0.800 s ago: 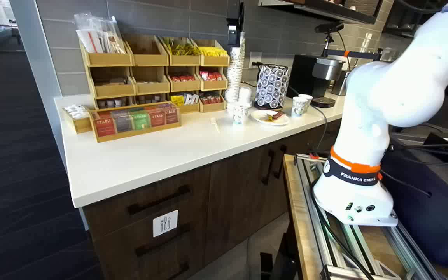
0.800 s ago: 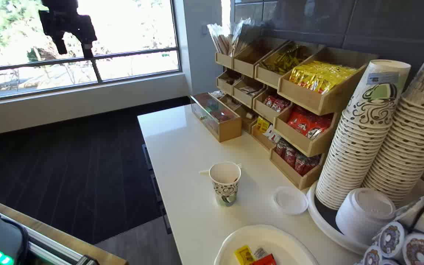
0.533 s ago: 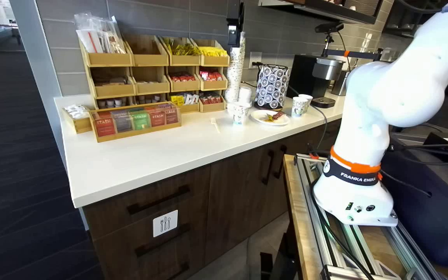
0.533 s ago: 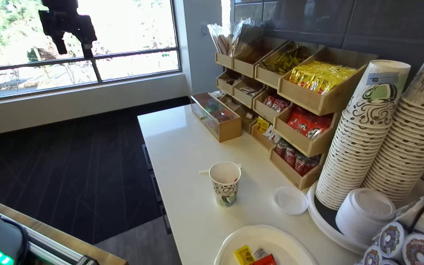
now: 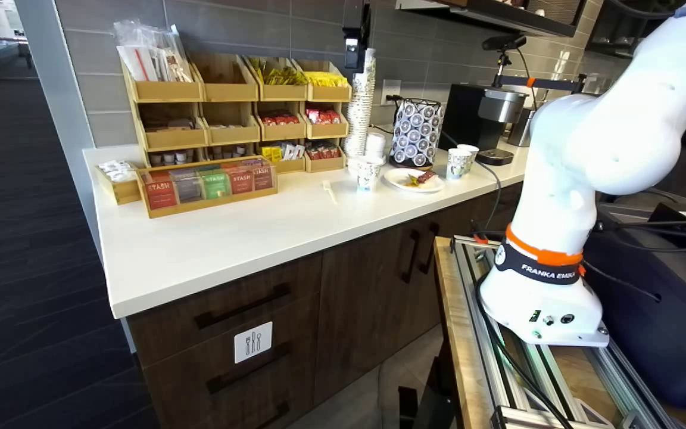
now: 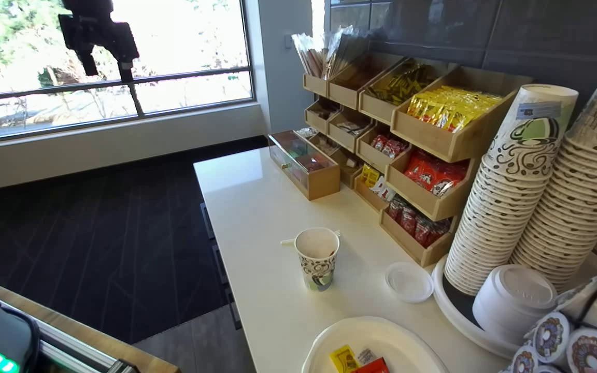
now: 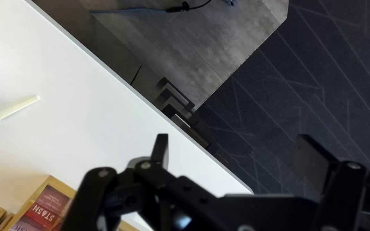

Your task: Pick up the red sachet on the white plate and put it in the middle rack of the far right snack rack

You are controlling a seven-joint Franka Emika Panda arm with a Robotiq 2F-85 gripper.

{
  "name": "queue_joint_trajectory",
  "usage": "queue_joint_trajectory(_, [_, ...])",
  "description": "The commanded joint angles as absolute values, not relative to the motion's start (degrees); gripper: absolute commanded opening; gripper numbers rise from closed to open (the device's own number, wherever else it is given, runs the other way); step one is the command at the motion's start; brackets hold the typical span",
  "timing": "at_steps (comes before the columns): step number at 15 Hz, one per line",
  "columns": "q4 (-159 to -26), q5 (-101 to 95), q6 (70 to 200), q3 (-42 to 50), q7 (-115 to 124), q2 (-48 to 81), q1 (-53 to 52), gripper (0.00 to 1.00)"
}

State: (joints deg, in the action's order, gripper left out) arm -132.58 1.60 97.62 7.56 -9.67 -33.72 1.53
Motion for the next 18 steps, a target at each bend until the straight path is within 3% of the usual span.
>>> queue_joint_trajectory(1, [-130.2, 5.1, 102.7, 9.5, -8.3, -27.6, 2.7, 1.0])
queue_joint_trajectory(6, [-127.2, 9.2, 114.2, 13.4, -10.2, -20.5, 5.4, 1.0])
queue_joint_trajectory(18, [-122.4, 8.8, 118.5, 25.1, -15.3, -12.4, 17.3, 1.0])
